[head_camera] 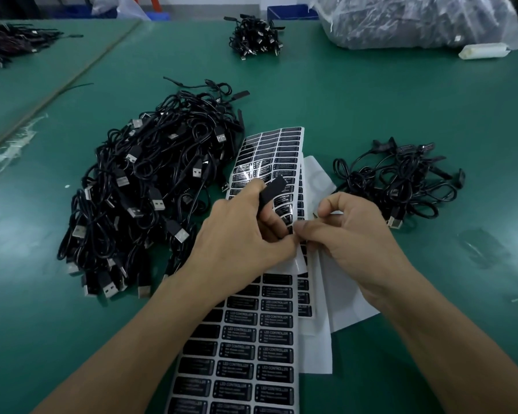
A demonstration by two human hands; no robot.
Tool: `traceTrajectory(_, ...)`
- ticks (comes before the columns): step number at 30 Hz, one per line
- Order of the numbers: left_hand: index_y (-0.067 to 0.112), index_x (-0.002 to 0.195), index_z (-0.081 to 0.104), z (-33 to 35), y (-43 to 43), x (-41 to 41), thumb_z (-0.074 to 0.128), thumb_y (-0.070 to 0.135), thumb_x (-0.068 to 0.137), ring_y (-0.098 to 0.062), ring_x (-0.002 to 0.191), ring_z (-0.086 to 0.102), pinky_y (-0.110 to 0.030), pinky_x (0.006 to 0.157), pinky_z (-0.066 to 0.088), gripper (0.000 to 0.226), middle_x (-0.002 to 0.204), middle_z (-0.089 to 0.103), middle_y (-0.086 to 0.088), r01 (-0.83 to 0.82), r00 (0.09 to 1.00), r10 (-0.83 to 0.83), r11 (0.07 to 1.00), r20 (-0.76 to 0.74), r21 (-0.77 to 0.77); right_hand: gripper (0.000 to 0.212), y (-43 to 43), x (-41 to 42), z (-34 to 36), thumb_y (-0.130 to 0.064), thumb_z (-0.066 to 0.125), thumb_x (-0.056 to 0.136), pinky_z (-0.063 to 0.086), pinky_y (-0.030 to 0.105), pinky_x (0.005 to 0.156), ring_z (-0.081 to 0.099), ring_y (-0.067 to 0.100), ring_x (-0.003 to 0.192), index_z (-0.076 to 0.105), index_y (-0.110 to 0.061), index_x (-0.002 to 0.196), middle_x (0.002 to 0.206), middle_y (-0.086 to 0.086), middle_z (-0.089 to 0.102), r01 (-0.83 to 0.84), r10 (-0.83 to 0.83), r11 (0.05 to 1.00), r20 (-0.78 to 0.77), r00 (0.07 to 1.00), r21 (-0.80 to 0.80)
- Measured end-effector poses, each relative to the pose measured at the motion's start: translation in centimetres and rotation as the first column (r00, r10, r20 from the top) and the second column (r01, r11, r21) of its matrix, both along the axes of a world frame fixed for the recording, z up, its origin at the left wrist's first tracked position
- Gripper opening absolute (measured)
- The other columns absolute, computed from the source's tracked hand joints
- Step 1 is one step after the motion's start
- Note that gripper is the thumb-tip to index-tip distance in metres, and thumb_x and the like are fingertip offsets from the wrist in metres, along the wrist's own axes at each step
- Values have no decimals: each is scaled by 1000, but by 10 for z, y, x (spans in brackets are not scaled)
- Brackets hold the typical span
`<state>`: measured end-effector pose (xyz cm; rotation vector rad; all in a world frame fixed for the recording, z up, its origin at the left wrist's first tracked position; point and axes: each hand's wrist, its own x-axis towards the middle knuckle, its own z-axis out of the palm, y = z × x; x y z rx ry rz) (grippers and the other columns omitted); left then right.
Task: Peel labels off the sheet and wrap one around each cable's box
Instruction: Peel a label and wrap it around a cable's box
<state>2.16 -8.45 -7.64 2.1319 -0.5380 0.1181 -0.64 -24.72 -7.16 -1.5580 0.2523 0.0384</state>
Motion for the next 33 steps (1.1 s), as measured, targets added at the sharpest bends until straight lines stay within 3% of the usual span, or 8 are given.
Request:
traceTrajectory(5, 48, 69, 36, 0, 2, 3, 77, 32, 69, -6, 60, 65, -28, 57, 54, 44, 71, 71, 10, 31, 998, -33, 998, -50, -48, 30, 0, -1, 0, 3, 75, 82, 48, 19, 51, 56, 9, 50, 50, -13, 78, 56, 1, 59, -4, 4, 1000, -7, 1000, -9)
traceTrajectory(13, 39, 68, 36, 1, 2, 7, 67, 25, 72, -37, 70, 61, -51, 61, 51, 34, 75, 70, -15, 21, 993, -31, 996, -113, -87, 29, 0, 0, 0, 2, 75, 82, 47, 21, 53, 56, 11, 51, 51, -14, 80, 58, 1, 59, 4, -4, 1000, -7, 1000, -12)
traceTrajectory(15, 34, 70, 35, 2, 2, 7, 67, 22, 72, -38, 69, 59, -54, 64, 51, 34, 77, 67, -20, 6, 988, -25, 992, -151, -123, 29, -1, 0, -1, 0, 75, 82, 47, 27, 58, 55, 14, 56, 51, -15, 81, 64, 5, 59, 28, -28, 999, -1, 1000, -33)
traceTrajectory(17, 27, 73, 34, 3, 4, 9, 66, 17, 70, -27, 63, 54, -51, 64, 51, 33, 76, 65, -22, -24, 980, -12, 983, -200, -179, 27, -2, 0, -3, -4, 74, 80, 42, 31, 58, 50, 13, 57, 52, -18, 80, 67, 2, 58, 57, -54, 986, 22, 998, -157)
traceTrajectory(21, 20, 77, 34, 3, 11, 17, 65, 5, 71, -12, 53, 58, -23, 47, 45, 36, 63, 54, -10, -86, 942, -56, 913, -331, -398, 21, -1, -4, -4, -15, 74, 78, 40, 17, 56, 53, 0, 56, 58, -28, 81, 59, -12, 63, 47, 17, 858, 120, 993, -512)
traceTrajectory(24, 19, 77, 34, 2, 13, 20, 67, -8, 79, -12, 50, 58, -22, 47, 49, 42, 62, 52, -6, -110, 929, -73, 881, -362, -461, 21, 1, -7, -5, -20, 75, 78, 41, 22, 64, 56, 4, 70, 59, -32, 87, 62, -8, 62, 68, 69, 730, 172, 983, -680)
traceTrajectory(28, 19, 77, 34, 2, 9, 19, 66, 2, 69, -17, 53, 53, -24, 49, 49, 37, 67, 49, -13, -105, 939, -66, 879, -336, -466, 23, 7, -9, -5, -31, 71, 75, 35, 21, 62, 48, 4, 73, 59, -30, 94, 77, -15, 47, 175, 144, 635, 338, 930, -753)
traceTrajectory(33, 19, 75, 34, -1, 7, 19, 61, -14, 78, -22, 59, 42, -25, 48, 44, 44, 63, 41, -10, -112, 942, -51, 884, -332, -454, 23, 16, -8, -6, -22, 80, 76, 43, 26, 64, 51, 15, 77, 65, -17, 93, 88, -6, 49, 261, 211, 541, 430, 878, -800)
